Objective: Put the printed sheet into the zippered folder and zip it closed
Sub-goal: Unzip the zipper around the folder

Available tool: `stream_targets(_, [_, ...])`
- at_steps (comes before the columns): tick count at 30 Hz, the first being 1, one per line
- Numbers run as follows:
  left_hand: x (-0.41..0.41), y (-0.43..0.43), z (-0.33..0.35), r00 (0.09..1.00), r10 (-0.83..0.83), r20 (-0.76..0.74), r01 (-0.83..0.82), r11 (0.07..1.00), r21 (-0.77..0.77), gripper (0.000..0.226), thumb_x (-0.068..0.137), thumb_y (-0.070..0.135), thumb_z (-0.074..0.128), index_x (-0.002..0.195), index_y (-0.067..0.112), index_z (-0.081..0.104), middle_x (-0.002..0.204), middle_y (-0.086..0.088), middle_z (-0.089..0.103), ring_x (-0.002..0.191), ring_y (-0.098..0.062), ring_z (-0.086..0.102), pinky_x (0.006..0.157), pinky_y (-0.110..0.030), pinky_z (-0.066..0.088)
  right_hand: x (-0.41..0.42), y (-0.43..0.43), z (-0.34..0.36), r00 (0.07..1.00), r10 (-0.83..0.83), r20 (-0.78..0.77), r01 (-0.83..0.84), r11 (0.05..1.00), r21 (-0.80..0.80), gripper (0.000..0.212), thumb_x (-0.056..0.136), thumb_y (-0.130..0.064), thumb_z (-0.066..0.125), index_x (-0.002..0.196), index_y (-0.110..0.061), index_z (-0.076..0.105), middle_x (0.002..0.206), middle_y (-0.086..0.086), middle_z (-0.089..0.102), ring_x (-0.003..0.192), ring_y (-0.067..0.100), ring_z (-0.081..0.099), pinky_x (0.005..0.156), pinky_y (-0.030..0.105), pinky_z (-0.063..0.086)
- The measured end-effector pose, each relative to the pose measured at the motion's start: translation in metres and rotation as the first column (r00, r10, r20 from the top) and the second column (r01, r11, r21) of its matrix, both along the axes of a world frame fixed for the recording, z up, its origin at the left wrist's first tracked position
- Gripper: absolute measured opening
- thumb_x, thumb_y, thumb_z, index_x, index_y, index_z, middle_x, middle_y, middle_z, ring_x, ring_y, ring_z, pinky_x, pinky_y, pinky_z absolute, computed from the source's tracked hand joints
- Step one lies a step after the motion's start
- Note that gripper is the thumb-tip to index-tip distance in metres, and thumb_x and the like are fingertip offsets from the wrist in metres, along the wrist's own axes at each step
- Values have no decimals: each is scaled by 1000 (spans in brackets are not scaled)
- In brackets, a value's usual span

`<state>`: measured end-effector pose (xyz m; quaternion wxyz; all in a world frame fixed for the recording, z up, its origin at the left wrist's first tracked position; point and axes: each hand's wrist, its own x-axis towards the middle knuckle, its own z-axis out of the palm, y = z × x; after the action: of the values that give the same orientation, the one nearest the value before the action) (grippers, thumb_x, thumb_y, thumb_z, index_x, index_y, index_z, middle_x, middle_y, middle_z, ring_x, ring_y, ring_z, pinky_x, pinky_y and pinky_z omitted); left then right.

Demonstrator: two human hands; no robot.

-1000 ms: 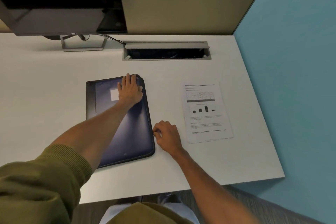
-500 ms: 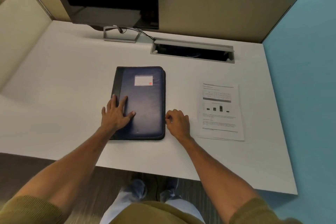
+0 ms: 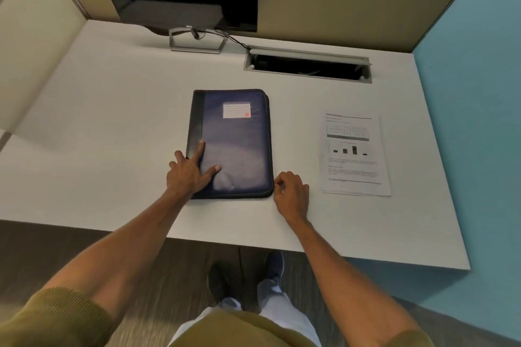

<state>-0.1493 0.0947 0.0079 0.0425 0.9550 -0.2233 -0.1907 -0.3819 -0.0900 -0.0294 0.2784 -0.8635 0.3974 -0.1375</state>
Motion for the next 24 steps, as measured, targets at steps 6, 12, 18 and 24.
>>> stream_targets(6, [-8, -6, 5, 999, -15, -45, 13, 999, -46, 94, 91, 85, 47, 168, 47, 9, 142, -24, 38, 120, -52, 56, 97, -58, 53, -14, 53, -3, 960, -265, 92, 252, 959, 127, 14, 91, -15, 77, 92, -24, 67, 86, -8, 68, 77, 13, 62, 76, 37, 56])
stream_targets(12, [-7, 2, 4, 986, -50, -158, 28, 990, -139, 81, 101, 61, 57, 168, 46, 14, 143, -21, 39, 108, -49, 65, 94, -49, 58, 11, 108, 3, 934, -336, 123, 322, 939, 123, 14, 89, -17, 80, 87, -23, 68, 82, -6, 69, 72, 12, 63, 72, 41, 60])
stream_targets(18, [-1, 16, 2, 975, -32, -221, -17, 976, -217, 80, 101, 47, 64, 167, 48, 19, 137, -16, 44, 107, -42, 65, 97, -46, 55, 41, 159, -1, 963, -249, 108, 237, 965, 108, 10, 89, -20, 80, 91, -23, 70, 86, -7, 70, 74, 11, 62, 72, 38, 58])
stream_targets(24, [-1, 18, -1, 971, -40, -235, -24, 965, -261, 81, 100, 46, 67, 167, 47, 22, 137, -16, 44, 110, -44, 65, 101, -49, 54, 65, 204, 0, 987, -146, 65, 137, 982, 128, 11, 90, -27, 79, 99, -25, 73, 95, -11, 73, 81, 5, 64, 80, 28, 53])
